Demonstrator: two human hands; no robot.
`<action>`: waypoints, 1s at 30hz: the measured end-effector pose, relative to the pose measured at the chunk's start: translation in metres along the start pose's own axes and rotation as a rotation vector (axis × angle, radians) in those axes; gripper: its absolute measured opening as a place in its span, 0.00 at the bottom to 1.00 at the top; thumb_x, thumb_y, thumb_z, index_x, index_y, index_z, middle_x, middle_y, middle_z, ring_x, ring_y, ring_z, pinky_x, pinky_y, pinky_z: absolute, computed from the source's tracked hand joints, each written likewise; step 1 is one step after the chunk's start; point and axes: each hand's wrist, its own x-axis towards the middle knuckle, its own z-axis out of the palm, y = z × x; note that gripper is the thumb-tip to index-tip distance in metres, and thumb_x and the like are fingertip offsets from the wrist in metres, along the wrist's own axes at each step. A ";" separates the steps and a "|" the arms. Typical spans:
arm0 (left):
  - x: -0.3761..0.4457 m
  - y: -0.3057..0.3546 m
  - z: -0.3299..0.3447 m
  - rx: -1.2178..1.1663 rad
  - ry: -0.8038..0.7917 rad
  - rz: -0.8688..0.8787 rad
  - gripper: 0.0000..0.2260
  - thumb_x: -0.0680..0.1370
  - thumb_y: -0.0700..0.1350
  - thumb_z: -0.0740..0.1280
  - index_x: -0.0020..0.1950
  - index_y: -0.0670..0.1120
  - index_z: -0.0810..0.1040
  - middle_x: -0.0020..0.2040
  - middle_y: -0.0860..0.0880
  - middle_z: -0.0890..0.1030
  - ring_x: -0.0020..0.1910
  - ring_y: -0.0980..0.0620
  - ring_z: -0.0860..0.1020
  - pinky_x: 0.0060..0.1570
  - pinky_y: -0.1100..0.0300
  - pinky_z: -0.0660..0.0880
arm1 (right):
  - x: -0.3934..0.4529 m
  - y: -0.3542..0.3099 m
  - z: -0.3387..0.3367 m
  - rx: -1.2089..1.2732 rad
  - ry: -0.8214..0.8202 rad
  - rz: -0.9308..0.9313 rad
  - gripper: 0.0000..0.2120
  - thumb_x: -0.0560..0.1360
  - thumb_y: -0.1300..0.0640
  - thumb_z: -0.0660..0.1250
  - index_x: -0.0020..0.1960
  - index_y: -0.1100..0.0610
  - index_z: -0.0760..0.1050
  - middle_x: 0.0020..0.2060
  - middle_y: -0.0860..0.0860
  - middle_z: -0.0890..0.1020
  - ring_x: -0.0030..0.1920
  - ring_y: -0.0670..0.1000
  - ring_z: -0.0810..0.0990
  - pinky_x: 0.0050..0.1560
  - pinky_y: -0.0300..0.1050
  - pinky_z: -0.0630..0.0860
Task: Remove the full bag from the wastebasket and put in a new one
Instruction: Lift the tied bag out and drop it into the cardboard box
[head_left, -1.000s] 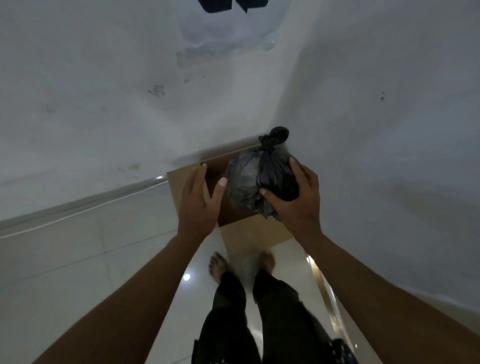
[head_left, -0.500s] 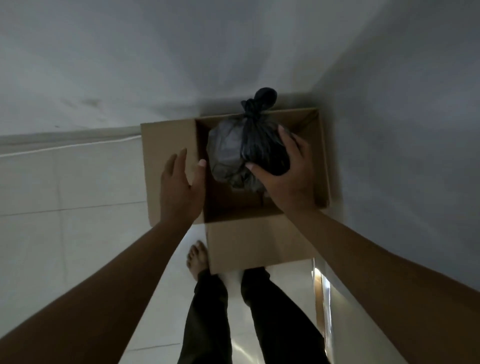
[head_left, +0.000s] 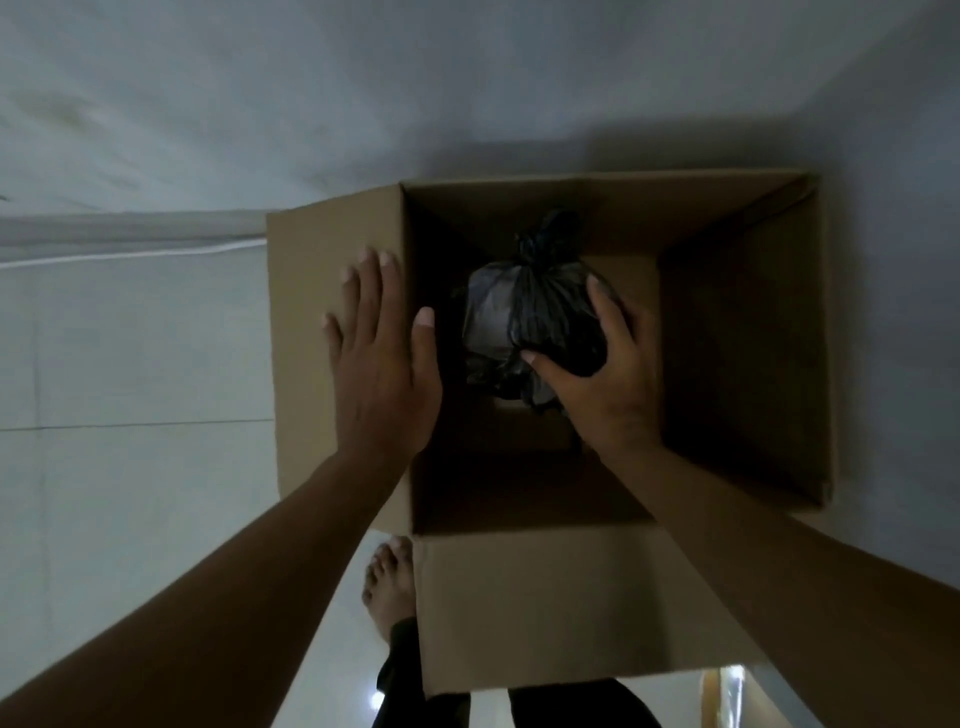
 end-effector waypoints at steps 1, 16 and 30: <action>0.000 -0.002 0.004 -0.023 0.013 0.012 0.25 0.85 0.51 0.48 0.81 0.47 0.48 0.82 0.48 0.48 0.81 0.50 0.45 0.78 0.41 0.46 | 0.005 0.003 0.007 -0.015 -0.014 0.007 0.43 0.65 0.49 0.81 0.75 0.52 0.66 0.69 0.57 0.68 0.70 0.53 0.67 0.65 0.28 0.60; -0.003 -0.010 0.015 -0.082 0.079 0.024 0.24 0.85 0.46 0.50 0.81 0.46 0.51 0.82 0.49 0.53 0.81 0.51 0.50 0.76 0.42 0.58 | 0.001 0.040 0.071 -0.121 -0.221 0.194 0.46 0.69 0.54 0.77 0.78 0.45 0.54 0.76 0.57 0.54 0.76 0.59 0.57 0.72 0.64 0.62; -0.035 0.042 -0.044 0.217 -0.114 0.118 0.28 0.84 0.55 0.53 0.81 0.50 0.49 0.82 0.46 0.50 0.81 0.47 0.47 0.78 0.44 0.47 | -0.033 -0.040 -0.031 -0.214 -0.217 -0.056 0.33 0.79 0.44 0.63 0.79 0.47 0.55 0.79 0.54 0.58 0.78 0.56 0.56 0.75 0.61 0.57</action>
